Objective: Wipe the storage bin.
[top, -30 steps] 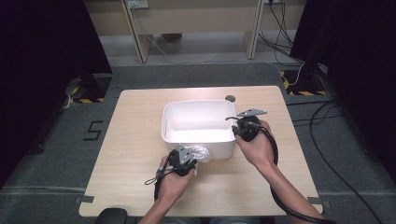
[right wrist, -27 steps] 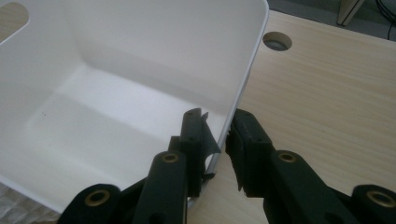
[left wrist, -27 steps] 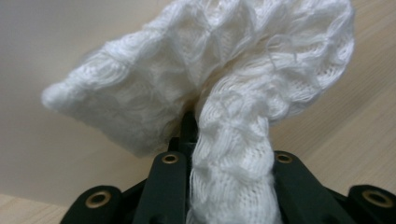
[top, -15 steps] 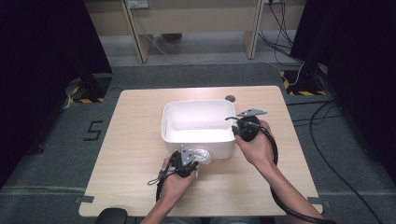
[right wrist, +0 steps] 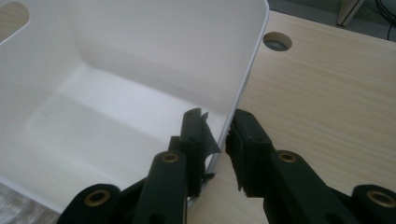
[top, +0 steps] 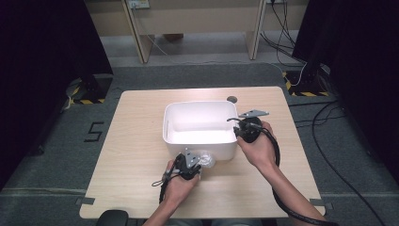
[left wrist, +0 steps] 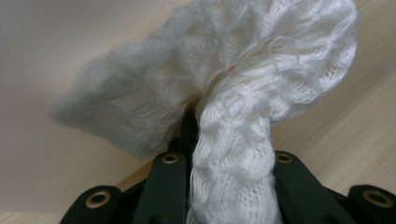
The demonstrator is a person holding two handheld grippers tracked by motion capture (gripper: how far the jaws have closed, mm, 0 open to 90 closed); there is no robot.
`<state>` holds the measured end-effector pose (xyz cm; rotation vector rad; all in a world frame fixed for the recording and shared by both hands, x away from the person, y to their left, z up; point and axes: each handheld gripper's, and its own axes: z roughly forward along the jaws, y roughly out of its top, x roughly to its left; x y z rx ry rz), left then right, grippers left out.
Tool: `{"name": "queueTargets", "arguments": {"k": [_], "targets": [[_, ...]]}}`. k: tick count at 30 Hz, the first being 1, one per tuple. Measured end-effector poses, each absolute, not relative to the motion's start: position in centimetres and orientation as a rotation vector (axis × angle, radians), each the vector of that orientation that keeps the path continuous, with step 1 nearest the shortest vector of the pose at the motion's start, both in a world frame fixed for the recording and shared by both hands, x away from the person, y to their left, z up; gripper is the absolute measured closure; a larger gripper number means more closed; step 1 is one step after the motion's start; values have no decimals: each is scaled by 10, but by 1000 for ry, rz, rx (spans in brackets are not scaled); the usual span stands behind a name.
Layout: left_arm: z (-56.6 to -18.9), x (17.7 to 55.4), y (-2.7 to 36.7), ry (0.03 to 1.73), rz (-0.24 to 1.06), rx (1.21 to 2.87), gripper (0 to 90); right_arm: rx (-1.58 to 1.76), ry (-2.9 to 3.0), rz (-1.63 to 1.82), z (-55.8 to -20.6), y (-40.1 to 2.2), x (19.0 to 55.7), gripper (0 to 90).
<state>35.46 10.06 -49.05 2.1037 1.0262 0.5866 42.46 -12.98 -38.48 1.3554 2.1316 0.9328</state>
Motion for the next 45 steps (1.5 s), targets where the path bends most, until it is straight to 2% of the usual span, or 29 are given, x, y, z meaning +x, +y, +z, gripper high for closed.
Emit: {"name": "queueTargets", "arguments": {"k": [33,45], "targets": [[-498,359,80,993,559,2140,758,1357,2130,935,-385,-130,425,756],[-488,357,79,979,568,2125,760,1357,2131,935,-385,-130,425,756]]}}
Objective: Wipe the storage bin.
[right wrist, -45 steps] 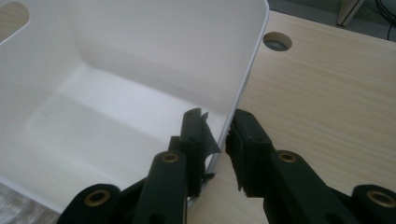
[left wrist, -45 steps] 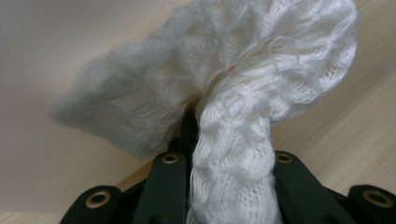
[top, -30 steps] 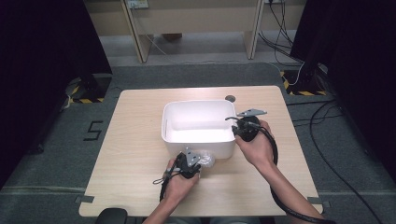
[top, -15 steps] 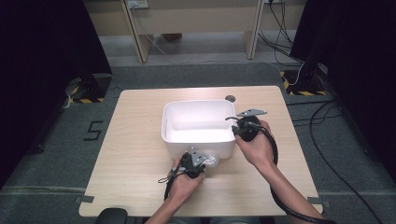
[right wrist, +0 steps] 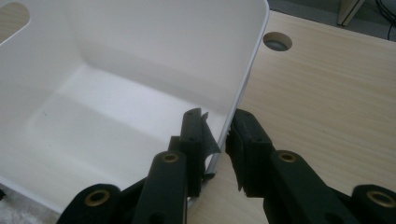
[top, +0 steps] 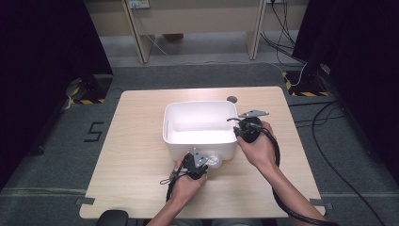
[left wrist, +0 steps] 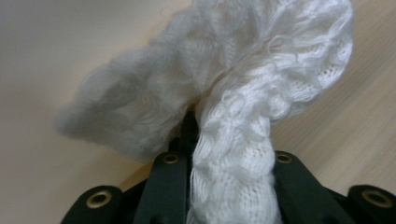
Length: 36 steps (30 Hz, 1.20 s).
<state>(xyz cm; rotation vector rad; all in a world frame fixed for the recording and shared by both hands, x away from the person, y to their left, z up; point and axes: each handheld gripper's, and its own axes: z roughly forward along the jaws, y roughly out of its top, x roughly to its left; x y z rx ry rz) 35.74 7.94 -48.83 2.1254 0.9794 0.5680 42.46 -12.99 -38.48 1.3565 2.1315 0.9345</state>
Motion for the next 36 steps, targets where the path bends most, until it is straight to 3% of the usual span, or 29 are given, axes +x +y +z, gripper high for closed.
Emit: {"name": "queueTargets", "arguments": {"k": [17,36], "targets": [[-452,351,81,938,610,2061,761,1359,2131,934,-385,-130,424,756],[-445,352,73,915,611,2063,761,1365,2129,932,-385,-130,424,757]]}}
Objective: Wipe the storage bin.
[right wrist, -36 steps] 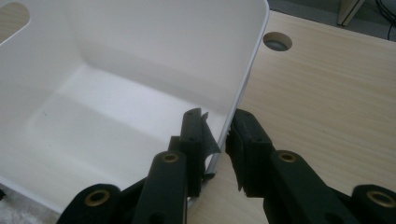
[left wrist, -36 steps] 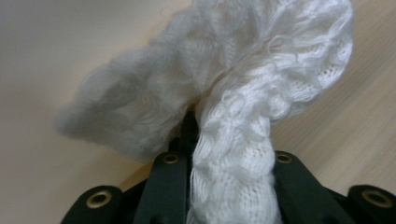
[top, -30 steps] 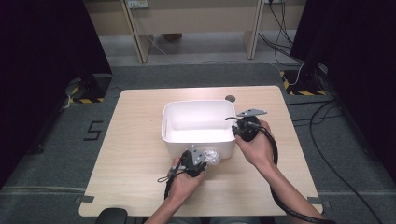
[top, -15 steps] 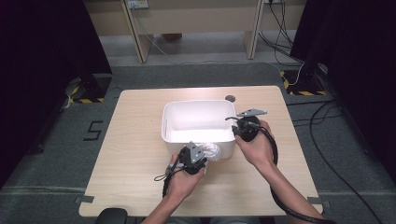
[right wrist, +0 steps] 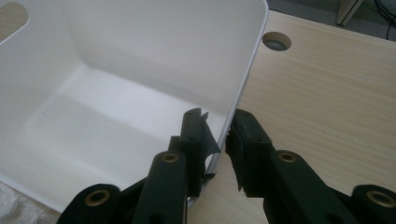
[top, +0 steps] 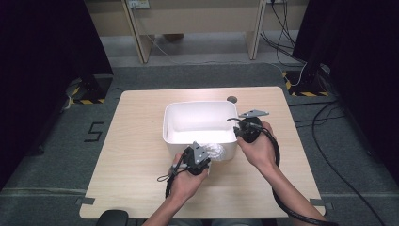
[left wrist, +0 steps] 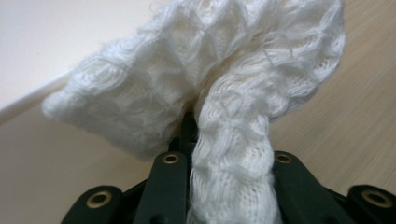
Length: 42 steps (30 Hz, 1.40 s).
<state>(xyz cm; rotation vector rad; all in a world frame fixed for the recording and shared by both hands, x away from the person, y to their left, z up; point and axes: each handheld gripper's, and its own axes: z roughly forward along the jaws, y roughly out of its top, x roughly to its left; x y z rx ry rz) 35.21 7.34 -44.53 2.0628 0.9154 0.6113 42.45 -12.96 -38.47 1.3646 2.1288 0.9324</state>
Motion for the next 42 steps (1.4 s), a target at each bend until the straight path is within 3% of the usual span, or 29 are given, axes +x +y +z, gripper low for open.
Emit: {"name": "queueTargets", "arguments": {"k": [23,42], "targets": [[-445,354,62,881,608,2072,761,1368,2127,934,-385,-130,425,756],[-476,358,55,868,604,2130,762,1362,2128,935,-385,-130,424,756]]}}
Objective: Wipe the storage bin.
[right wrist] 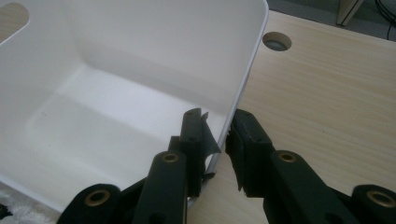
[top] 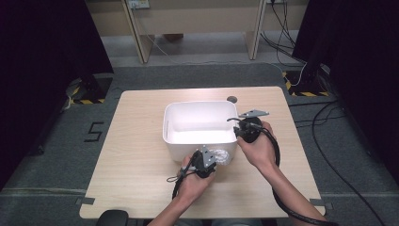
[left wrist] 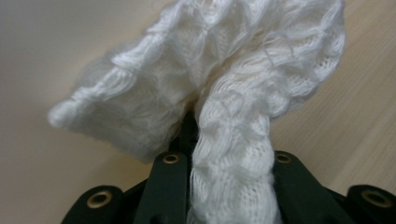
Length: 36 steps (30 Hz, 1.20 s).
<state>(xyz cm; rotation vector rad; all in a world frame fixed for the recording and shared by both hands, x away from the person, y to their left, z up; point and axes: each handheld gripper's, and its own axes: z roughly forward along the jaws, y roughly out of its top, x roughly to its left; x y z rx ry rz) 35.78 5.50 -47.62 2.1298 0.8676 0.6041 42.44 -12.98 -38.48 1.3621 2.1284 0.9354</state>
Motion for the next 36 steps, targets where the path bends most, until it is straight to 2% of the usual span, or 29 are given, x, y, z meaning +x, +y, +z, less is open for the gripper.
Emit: {"name": "queueTargets", "arguments": {"k": [19,36], "targets": [[-496,363,49,876,581,2190,762,1361,2131,936,-385,-130,424,756],[-497,365,37,858,574,2197,762,1365,2131,935,-385,-130,425,756]]}}
